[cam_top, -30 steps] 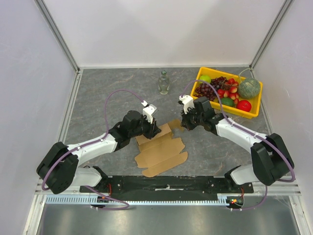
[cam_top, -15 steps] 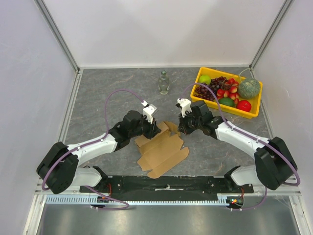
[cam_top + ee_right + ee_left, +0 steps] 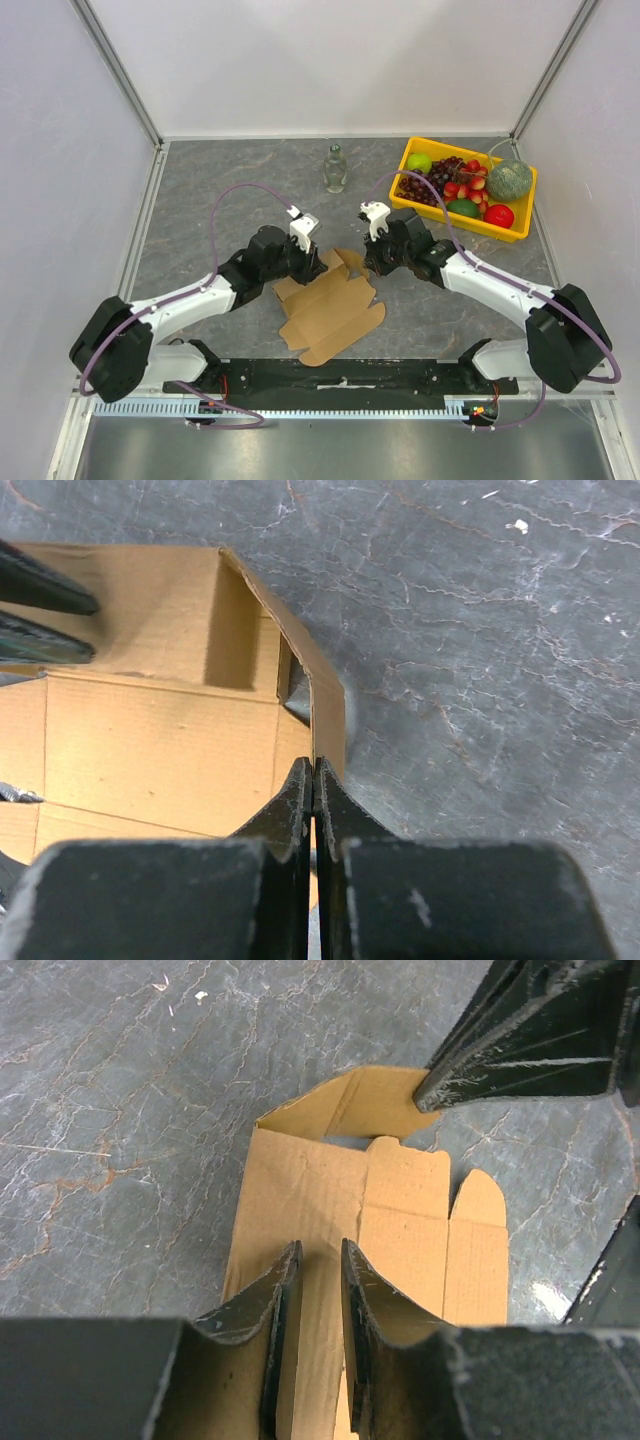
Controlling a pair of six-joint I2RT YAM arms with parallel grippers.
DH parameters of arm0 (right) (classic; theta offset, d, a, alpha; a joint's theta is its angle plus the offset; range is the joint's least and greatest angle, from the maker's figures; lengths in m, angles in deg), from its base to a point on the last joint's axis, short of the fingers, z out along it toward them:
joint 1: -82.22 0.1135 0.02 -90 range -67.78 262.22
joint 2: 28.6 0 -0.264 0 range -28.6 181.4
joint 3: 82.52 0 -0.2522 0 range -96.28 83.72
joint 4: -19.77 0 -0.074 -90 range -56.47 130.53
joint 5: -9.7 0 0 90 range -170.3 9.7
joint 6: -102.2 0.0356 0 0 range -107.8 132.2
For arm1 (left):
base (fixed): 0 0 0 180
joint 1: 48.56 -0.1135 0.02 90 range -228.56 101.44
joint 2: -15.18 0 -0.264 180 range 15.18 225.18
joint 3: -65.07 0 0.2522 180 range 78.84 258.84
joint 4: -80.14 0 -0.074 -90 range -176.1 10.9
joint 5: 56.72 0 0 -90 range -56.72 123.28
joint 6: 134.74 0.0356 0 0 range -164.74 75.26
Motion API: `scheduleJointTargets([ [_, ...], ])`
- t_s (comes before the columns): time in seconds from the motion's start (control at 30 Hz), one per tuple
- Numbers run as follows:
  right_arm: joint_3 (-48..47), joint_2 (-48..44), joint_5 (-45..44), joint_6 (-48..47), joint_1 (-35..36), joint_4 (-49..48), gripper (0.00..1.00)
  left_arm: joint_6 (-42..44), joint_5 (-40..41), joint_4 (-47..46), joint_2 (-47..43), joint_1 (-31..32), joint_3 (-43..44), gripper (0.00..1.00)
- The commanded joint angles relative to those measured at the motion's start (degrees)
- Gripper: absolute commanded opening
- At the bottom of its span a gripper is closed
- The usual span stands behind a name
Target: Fold the paper box
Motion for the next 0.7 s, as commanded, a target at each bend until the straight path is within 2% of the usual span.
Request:
scheduleJointTargets([
  [0.0,-0.3,-2.7,-4.2,-0.7,0.2,-1.8,0.0,-0.3,0.4,5.1,-6.2,0.4,3.3,0.28],
  [0.13,-0.3,-2.1,-5.7,-1.5,0.2,-1.9,0.0,-2.4,1.5,6.2,-10.8,2.7,4.3,0.28],
  [0.33,0.0,-0.9,-5.7,-1.4,0.2,-3.1,0.0,-7.0,6.8,2.4,-8.1,14.0,2.5,0.28],
  [0.43,0.3,-0.9,-5.4,-1.1,0.2,-3.3,0.0,-9.5,9.4,-1.7,-2.2,17.9,1.4,0.22],
  [0.53,0.5,-1.0,-5.1,-1.1,0.2,-3.5,0.0,-9.8,17.1,-4.0,3.8,22.4,2.9,0.18],
  [0.67,1.1,-1.2,-4.9,-0.8,0.2,-3.9,0.0,-10.0,25.3,-13.4,10.4,24.8,2.7,0.03],
])
